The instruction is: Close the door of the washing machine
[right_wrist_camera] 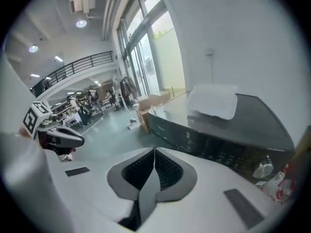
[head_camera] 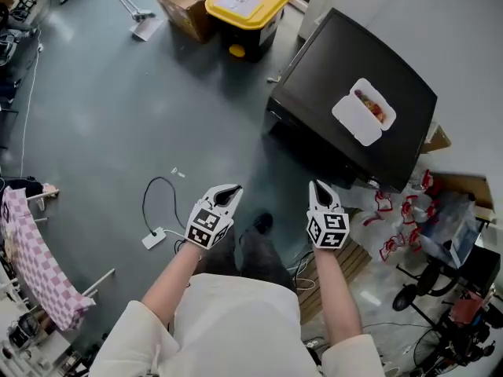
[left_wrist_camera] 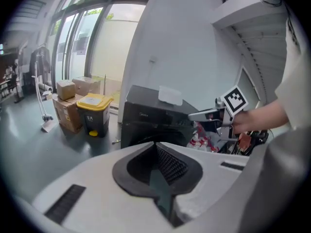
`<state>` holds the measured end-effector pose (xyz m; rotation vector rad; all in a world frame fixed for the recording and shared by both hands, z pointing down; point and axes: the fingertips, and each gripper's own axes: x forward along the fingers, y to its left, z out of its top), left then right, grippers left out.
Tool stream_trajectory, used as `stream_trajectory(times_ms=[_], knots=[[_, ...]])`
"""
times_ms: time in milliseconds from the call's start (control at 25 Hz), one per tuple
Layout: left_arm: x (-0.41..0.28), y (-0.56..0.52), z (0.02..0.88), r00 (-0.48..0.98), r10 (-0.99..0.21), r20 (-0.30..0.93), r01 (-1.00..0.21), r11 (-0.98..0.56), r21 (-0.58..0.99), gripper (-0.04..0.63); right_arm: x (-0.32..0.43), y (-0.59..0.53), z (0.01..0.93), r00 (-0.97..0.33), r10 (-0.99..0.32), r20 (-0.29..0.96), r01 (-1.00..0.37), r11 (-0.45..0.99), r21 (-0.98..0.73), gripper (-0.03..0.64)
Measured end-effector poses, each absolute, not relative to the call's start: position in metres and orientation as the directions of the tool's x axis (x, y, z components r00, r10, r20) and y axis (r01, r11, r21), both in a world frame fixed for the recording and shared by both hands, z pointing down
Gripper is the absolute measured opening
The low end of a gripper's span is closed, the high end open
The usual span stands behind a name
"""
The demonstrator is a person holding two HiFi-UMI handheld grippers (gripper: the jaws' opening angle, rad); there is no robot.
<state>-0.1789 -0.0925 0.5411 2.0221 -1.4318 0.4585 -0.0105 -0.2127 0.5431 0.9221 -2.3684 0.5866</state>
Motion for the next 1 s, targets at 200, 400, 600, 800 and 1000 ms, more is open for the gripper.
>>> stream_trajectory(times_ms=[200, 400, 600, 800, 1000], knots=[[-0.157, -0.097, 0.462, 0.390, -0.754, 0.529, -0.917, -0.267, 0.297, 0.014, 0.010, -0.193, 0.467, -0.673, -0.495, 0.549, -0.684, 0.698, -0.211, 0.032], [-0.136, -0.088, 0.396, 0.398, -0.784, 0.476, -0.916, -0.310, 0.255, 0.014, 0.029, -0.168, 0.401, -0.711, -0.506, 0.489, -0.649, 0.739, -0.179, 0.032], [-0.130, -0.077, 0.344, 0.398, -0.811, 0.428, -0.917, -0.336, 0.216, 0.014, 0.044, -0.156, 0.345, -0.722, -0.538, 0.434, -0.644, 0.752, -0.138, 0.032], [-0.139, -0.063, 0.307, 0.407, -0.828, 0.386, -0.913, -0.360, 0.190, 0.014, 0.049, -0.140, 0.305, -0.726, -0.552, 0.411, -0.639, 0.762, -0.105, 0.032], [-0.160, -0.066, 0.267, 0.418, -0.841, 0.343, -0.908, -0.402, 0.120, 0.014, 0.048, -0.132, 0.267, -0.712, -0.600, 0.364, -0.668, 0.739, -0.088, 0.032]])
